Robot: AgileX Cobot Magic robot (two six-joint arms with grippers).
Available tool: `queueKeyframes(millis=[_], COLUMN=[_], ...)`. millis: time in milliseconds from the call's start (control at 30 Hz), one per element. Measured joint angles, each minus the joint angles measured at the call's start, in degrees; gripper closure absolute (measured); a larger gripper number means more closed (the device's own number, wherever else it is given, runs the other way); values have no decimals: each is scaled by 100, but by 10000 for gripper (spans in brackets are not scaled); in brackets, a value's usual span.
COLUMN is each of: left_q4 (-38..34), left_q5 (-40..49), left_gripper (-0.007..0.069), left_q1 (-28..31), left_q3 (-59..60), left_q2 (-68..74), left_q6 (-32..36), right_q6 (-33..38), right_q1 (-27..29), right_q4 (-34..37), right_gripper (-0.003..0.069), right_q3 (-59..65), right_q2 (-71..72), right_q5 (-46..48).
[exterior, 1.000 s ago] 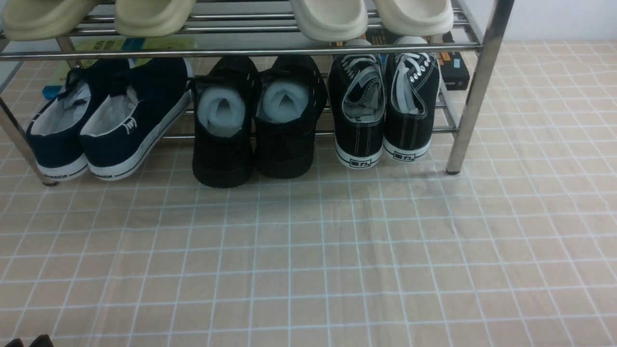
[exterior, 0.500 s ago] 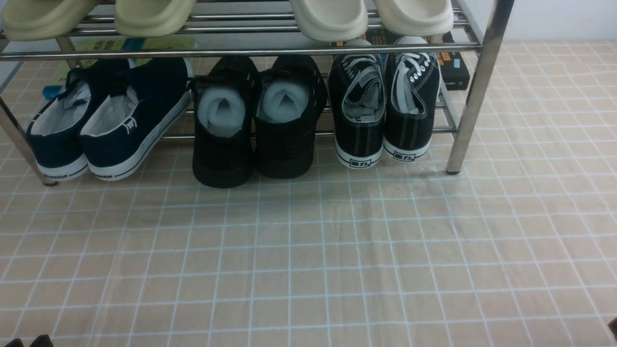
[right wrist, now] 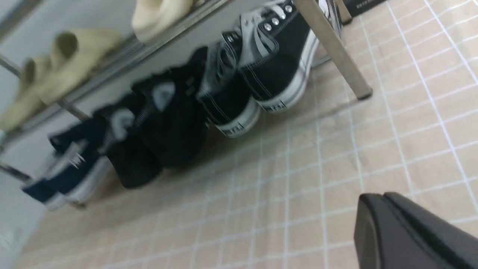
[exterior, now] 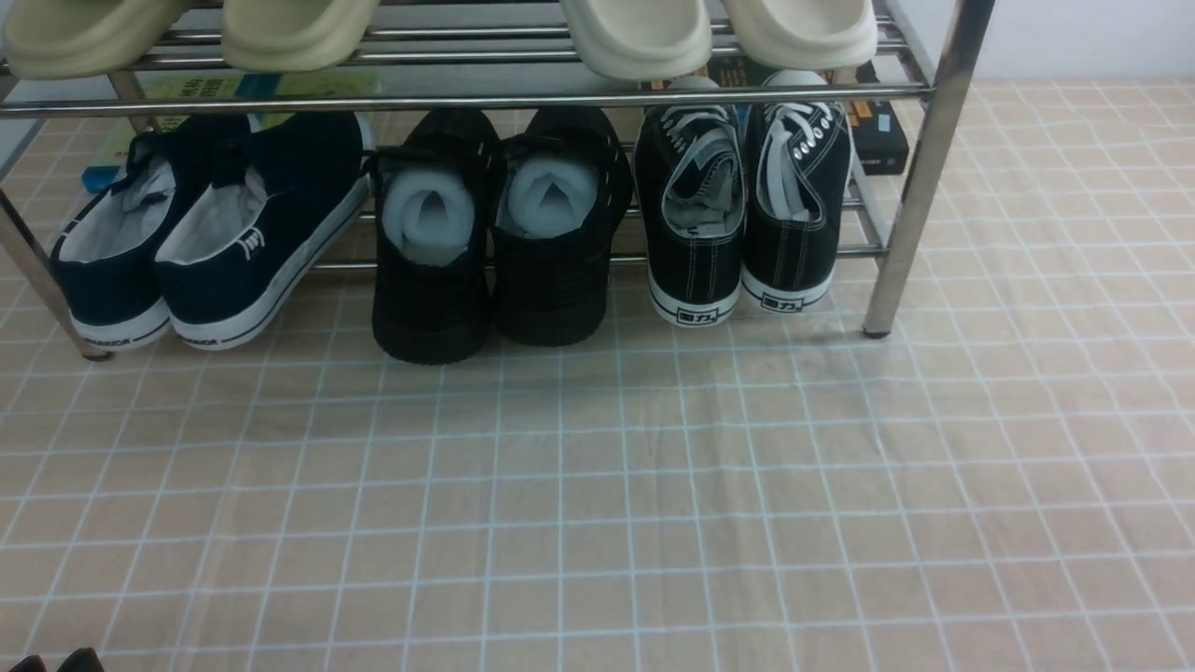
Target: Take the shoes off the shelf from the light coffee tablecloth by hand.
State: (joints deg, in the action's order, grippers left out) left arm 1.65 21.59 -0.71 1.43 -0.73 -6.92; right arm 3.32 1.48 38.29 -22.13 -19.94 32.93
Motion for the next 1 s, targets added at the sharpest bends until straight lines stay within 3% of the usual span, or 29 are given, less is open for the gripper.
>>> queueKeyframes(millis=[133,267,400,467,567,633,700,800,1000], left_q4=[0,0,0,0,0,0,0,0,0], left_q5=[0,0,0,0,0,0,0,0,0], left_gripper=[384,384,384,384,384,384,384,384,384], left_q1=[0,0,0,0,0,0,0,0,0], left_q3=[0,0,0,0,0,0,0,0,0], left_q2=[0,0,0,0,0,0,0,0,0], left_q6=[0,0,0,0,0,0,0,0,0], right_q6=[-144,6,1163,1926,2101,1791,1502,463,-806], right_q1=[0,0,-248,-687,-1168,-1736,-1921,-2570,-3170], right_q4=[-923,-1076,-27,800,946,470,75,-1391,-2980], right_gripper=[659,659,659,659,659,659,659,659,651], right_q3=[-1266,-2121,-3041,-3712,-4439,-5453,-5942,-7410,-8988], right_q2=[-1907,-3387,-4793,-5629,-6276,-7010,-7327,-8191,-9180], right_q5=[1351,2187,3091,3483,3602,3657,3679,3703,3707])
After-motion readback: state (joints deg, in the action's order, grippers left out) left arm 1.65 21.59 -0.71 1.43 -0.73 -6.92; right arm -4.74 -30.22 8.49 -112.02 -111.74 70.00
